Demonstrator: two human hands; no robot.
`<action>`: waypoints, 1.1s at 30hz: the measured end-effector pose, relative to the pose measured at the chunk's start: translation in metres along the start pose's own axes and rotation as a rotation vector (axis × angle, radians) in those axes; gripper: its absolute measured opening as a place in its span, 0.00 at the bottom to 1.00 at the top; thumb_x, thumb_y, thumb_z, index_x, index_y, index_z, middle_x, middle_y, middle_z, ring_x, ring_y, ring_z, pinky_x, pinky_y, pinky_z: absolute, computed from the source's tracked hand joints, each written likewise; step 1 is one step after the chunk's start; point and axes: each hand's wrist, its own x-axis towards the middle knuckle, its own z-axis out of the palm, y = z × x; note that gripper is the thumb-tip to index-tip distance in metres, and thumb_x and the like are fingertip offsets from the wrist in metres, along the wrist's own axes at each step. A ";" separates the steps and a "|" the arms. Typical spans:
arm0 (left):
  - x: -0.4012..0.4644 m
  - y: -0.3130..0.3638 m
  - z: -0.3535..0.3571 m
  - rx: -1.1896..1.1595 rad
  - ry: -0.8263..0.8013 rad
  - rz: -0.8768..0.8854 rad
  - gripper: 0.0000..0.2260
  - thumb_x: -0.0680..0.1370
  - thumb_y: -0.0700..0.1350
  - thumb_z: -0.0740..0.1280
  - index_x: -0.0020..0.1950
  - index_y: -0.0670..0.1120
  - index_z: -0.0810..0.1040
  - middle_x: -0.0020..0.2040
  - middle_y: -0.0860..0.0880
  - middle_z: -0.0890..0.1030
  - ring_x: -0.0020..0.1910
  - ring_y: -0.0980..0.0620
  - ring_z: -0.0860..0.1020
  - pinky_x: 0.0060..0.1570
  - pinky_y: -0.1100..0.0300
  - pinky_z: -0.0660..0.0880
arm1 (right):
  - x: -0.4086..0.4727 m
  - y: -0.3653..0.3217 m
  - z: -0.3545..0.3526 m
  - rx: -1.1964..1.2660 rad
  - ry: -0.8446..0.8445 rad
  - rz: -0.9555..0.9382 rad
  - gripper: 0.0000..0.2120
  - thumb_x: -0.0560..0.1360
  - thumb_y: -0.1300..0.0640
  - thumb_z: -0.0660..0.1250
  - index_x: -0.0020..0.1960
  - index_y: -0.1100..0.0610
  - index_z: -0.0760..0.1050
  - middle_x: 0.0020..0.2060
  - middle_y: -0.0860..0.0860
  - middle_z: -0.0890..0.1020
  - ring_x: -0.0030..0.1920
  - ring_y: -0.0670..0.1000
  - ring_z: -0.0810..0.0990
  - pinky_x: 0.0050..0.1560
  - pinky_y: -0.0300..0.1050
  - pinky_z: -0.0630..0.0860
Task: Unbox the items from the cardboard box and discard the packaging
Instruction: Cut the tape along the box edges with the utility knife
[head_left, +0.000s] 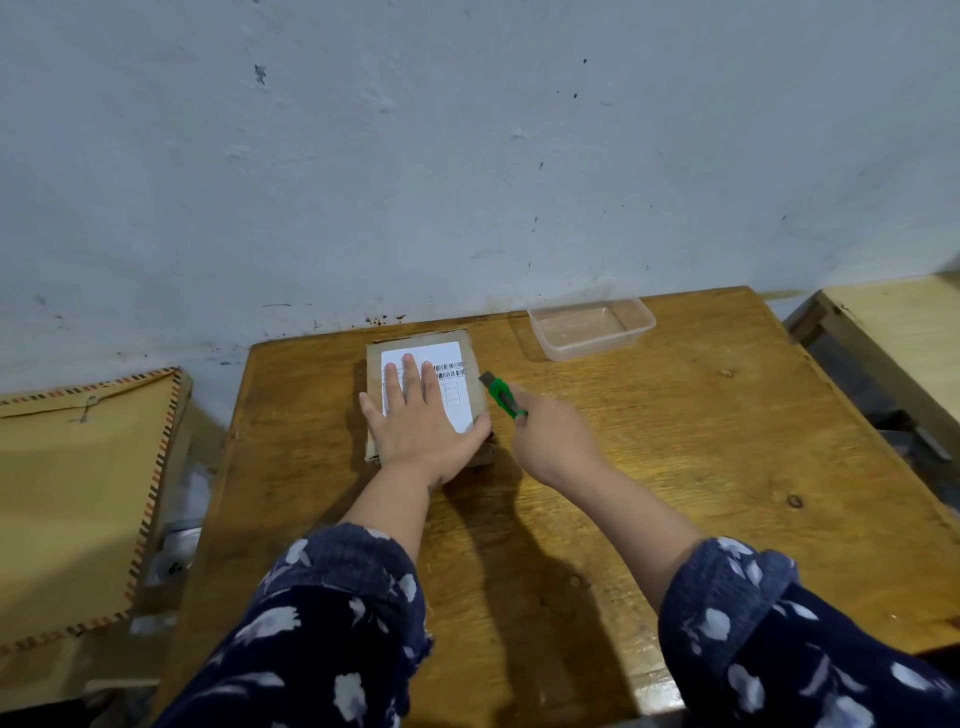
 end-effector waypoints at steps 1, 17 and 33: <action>0.000 0.000 0.000 -0.004 0.001 0.001 0.46 0.71 0.75 0.46 0.78 0.47 0.39 0.78 0.46 0.37 0.76 0.43 0.36 0.71 0.35 0.39 | -0.002 0.002 -0.001 0.014 -0.002 0.000 0.27 0.77 0.62 0.56 0.76 0.49 0.59 0.63 0.57 0.77 0.56 0.58 0.79 0.48 0.47 0.75; 0.002 -0.012 -0.008 -0.144 -0.071 0.038 0.42 0.71 0.74 0.38 0.79 0.51 0.41 0.79 0.50 0.37 0.77 0.48 0.35 0.72 0.40 0.37 | -0.005 0.028 -0.003 0.473 -0.030 0.088 0.26 0.79 0.61 0.57 0.75 0.46 0.60 0.56 0.52 0.79 0.34 0.45 0.72 0.29 0.37 0.67; -0.001 -0.021 0.003 -0.059 0.045 0.102 0.38 0.74 0.70 0.39 0.78 0.51 0.41 0.79 0.50 0.38 0.77 0.48 0.36 0.74 0.42 0.38 | 0.013 0.023 0.004 0.900 -0.259 0.118 0.28 0.81 0.65 0.53 0.77 0.48 0.51 0.44 0.53 0.75 0.37 0.48 0.71 0.41 0.44 0.75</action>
